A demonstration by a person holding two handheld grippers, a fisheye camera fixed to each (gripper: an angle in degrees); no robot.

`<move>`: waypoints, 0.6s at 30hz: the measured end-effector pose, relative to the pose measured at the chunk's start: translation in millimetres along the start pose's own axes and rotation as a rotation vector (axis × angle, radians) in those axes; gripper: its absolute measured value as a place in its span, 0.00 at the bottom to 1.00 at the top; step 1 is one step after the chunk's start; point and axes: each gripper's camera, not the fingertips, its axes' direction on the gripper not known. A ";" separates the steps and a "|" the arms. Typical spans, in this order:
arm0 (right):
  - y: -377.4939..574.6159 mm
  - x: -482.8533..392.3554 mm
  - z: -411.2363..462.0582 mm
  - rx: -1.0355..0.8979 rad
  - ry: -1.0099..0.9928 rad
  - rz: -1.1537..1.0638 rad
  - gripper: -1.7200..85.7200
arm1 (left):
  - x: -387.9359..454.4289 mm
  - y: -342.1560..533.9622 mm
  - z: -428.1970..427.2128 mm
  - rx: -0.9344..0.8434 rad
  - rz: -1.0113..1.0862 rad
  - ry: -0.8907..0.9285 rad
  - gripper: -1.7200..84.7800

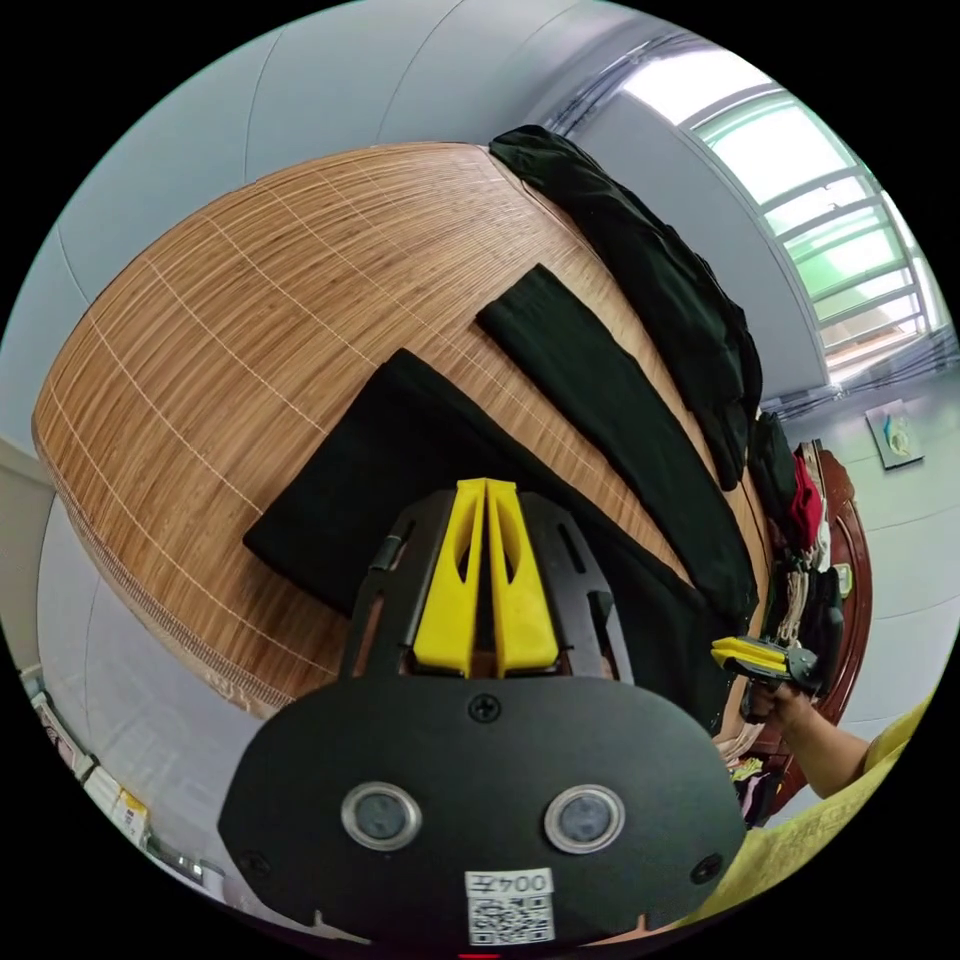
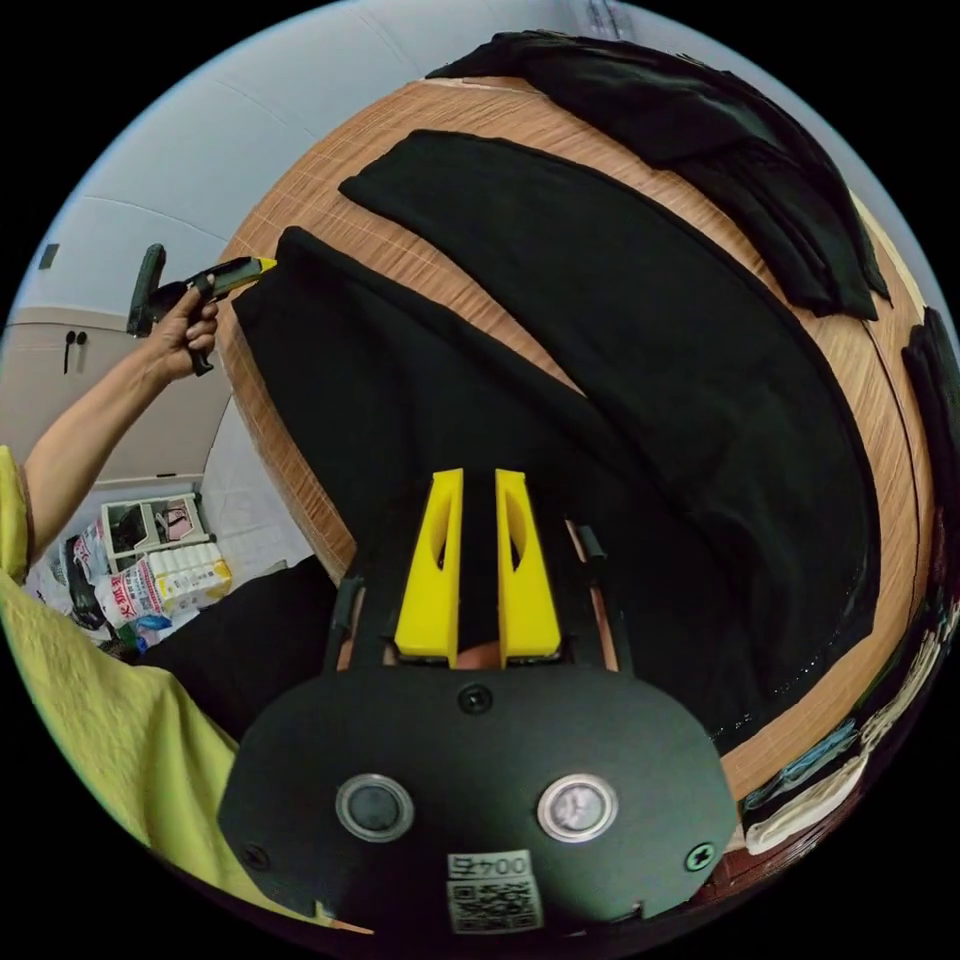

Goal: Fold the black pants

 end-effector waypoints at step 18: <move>-10.8 -38.9 -43.5 -0.060 0.008 -0.064 0.10 | 13.6 -45.2 67.8 -0.024 0.138 -0.127 0.02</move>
